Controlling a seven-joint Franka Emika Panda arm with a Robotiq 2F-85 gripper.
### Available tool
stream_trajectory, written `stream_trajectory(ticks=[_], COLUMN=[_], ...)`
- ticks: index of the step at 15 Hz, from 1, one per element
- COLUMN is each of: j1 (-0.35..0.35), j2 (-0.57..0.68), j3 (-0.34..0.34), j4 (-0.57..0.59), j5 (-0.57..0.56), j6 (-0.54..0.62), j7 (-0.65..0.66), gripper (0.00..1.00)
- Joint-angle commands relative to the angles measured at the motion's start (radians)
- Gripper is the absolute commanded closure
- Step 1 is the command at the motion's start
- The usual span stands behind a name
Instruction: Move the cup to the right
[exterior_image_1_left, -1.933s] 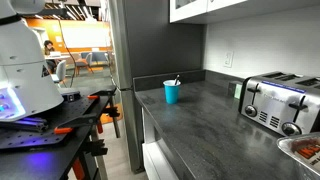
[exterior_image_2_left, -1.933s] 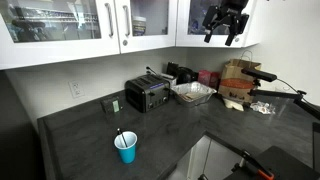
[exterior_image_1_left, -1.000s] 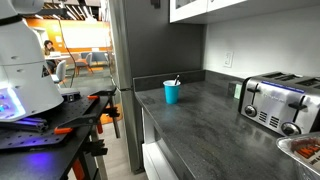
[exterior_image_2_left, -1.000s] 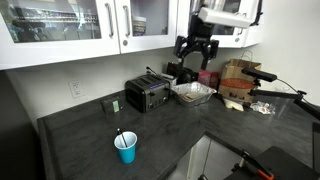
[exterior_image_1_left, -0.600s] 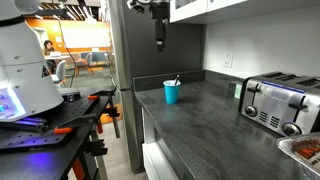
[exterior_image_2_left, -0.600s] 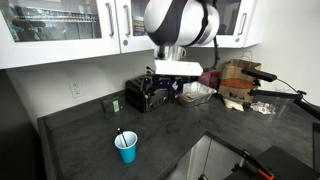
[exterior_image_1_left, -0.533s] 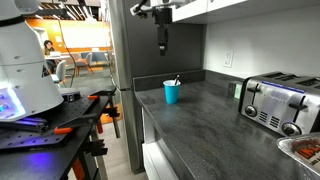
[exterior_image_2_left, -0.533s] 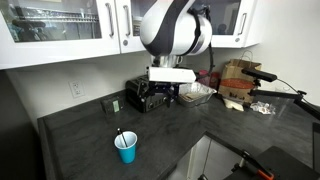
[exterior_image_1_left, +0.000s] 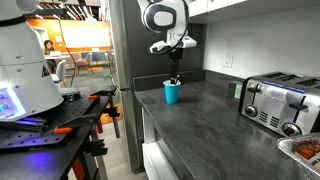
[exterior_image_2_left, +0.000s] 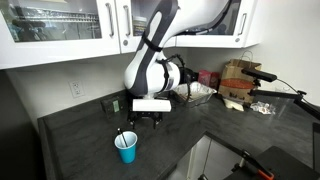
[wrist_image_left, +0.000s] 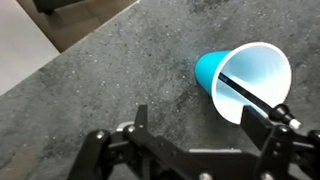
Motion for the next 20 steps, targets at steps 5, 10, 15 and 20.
stream_trajectory(ticks=[5,10,15,20], j1=[0.022,-0.002,-0.008,-0.019], j2=[0.189,0.232,0.224,0.212], j3=[0.015,0.039,0.052,0.047], j4=[0.184,0.215,0.212,0.218], j5=[0.05,0.059,0.054,0.064], j6=[-0.047,-0.095,-0.124,-0.115], j7=[-0.044,-0.12,-0.185,-0.2], gripper=[0.04,0.48,0.86,1.0])
